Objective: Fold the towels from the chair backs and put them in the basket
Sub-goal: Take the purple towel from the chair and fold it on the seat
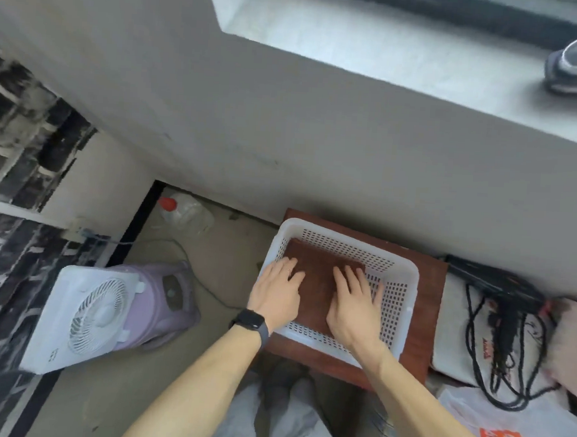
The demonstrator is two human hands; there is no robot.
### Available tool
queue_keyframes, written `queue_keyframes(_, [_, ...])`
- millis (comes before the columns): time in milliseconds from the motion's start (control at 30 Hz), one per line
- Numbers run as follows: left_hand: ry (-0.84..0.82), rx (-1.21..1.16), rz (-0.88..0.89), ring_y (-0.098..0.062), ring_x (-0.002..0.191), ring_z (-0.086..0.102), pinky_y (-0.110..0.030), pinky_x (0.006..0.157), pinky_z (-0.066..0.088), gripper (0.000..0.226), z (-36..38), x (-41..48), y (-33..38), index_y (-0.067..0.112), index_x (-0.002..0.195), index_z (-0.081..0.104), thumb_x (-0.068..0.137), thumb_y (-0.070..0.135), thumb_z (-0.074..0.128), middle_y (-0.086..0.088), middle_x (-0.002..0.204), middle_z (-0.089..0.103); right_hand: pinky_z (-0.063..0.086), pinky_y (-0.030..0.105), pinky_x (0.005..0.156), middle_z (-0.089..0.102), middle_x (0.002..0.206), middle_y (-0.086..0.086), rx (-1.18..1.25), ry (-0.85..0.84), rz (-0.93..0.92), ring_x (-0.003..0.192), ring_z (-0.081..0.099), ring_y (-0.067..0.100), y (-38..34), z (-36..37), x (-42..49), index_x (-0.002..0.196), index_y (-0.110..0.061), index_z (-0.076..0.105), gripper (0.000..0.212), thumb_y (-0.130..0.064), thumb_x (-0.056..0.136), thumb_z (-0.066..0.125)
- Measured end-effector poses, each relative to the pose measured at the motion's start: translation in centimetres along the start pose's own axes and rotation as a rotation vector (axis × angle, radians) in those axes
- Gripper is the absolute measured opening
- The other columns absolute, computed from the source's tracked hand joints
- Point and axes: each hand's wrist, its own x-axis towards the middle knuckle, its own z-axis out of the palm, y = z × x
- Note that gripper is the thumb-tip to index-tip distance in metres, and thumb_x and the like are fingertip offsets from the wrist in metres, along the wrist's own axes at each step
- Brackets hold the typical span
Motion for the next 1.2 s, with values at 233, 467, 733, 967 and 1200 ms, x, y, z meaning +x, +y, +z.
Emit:
queue_keyframes(233, [0.275,-0.348,-0.398,-0.02,0.133,0.043,-0.034,0.112,0.032,0.045,-3.8,-11.9,-3.6,0.027,0.137,0.054,0.094,0.021,0.048,0.001,0.146,0.049,0.025,0.049,0.12,0.048,0.153,-0.002,0.117,0.019,-0.24,0.149,0.031,0.024,-8.2,-4.6,-6.0,0.145,-0.027,0.052,0.045,-0.028,0.1,0.046])
queue_keyframes(467, [0.57,-0.512,-0.901,-0.027,0.106,0.063,-0.037,0.088,0.05,0.038,-5.3,-31.1,-12.1,0.024,0.128,0.063,0.091,0.019,0.054,-0.003,0.118,0.069,0.039,0.045,0.112,0.067,0.129,0.008,0.118,0.007,-0.825,0.129,0.056,0.034,-24.9,-3.9,-12.6,0.121,-0.015,0.071,0.03,-0.019,0.093,0.061])
queue_keyframes(733, [0.793,-0.485,-1.397,-0.027,0.097,0.068,-0.033,0.085,0.051,0.039,-2.1,-59.2,-15.1,0.027,0.126,0.066,0.088,0.02,0.058,-0.003,0.105,0.074,0.045,0.041,0.096,0.071,0.115,0.004,0.05,-0.2,-1.342,0.109,0.062,0.031,-44.2,1.8,-31.6,0.112,-0.016,0.073,0.026,-0.028,0.096,0.056])
queue_keyframes(967, [0.978,-0.39,-1.755,-0.023,0.11,0.064,-0.032,0.092,0.05,0.046,1.4,-79.1,-13.2,0.03,0.136,0.056,0.091,0.029,0.058,0.0,0.126,0.065,0.044,0.035,0.101,0.07,0.12,-0.001,0.064,-0.361,-1.661,0.113,0.063,0.023,-52.6,7.6,-49.2,0.117,-0.019,0.072,0.024,-0.026,0.096,0.063])
queue_keyframes(1200, [1.108,-0.431,-2.038,-0.021,0.124,0.056,-0.039,0.1,0.05,0.049,3.5,-91.4,-10.5,0.032,0.143,0.047,0.095,0.037,0.054,-0.001,0.137,0.059,0.044,0.037,0.108,0.062,0.134,-0.009,-0.046,-0.573,-1.917,0.124,0.055,0.017,-58.8,11.5,-61.3,0.128,-0.032,0.064,0.03,-0.039,0.1,0.053])
